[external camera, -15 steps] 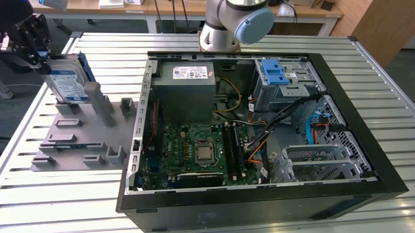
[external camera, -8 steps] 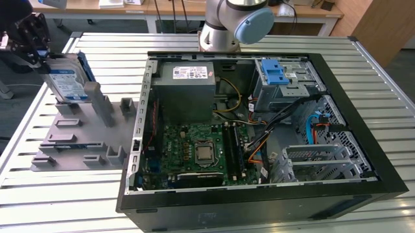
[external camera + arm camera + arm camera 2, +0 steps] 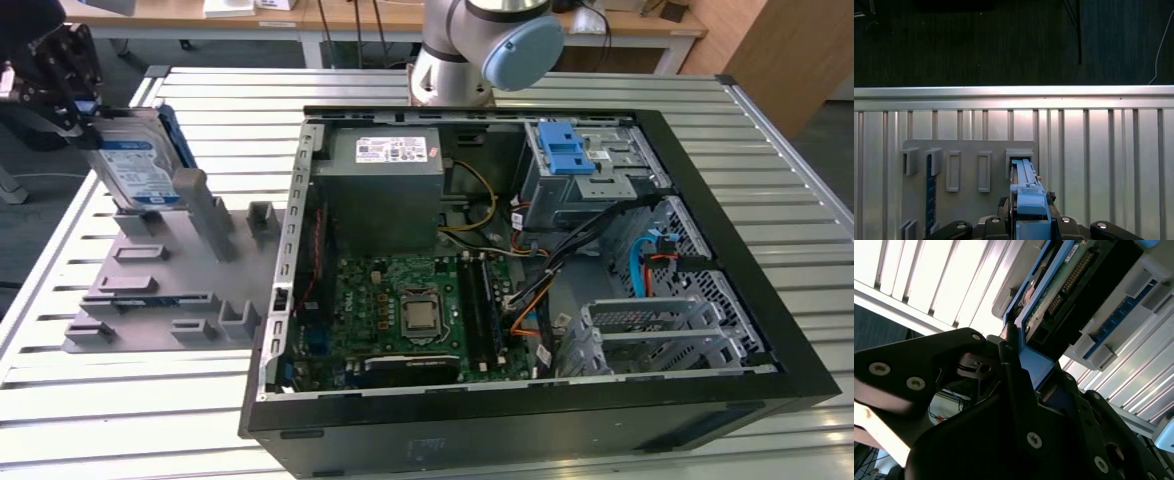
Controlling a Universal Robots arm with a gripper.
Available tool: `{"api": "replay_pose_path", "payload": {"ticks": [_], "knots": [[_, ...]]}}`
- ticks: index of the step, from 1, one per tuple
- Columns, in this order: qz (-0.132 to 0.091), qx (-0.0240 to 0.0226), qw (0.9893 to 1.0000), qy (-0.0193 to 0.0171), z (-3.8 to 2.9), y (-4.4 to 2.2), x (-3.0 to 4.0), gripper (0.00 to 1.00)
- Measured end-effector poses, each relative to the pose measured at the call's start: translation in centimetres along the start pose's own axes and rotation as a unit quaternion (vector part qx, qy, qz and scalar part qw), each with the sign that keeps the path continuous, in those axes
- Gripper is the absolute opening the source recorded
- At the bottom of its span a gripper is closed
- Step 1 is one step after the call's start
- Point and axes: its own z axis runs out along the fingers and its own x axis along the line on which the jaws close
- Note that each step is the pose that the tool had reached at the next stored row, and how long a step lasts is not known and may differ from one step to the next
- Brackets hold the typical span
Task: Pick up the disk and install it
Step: 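Pick up the disk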
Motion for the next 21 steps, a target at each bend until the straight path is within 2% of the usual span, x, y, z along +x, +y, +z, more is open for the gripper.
{"api": "replay_pose_path", "payload": {"ticks": [21], "knots": [[0.000, 0.0000, 1.0000, 0.0000, -1.27, 0.01, -0.02, 0.36]]}}
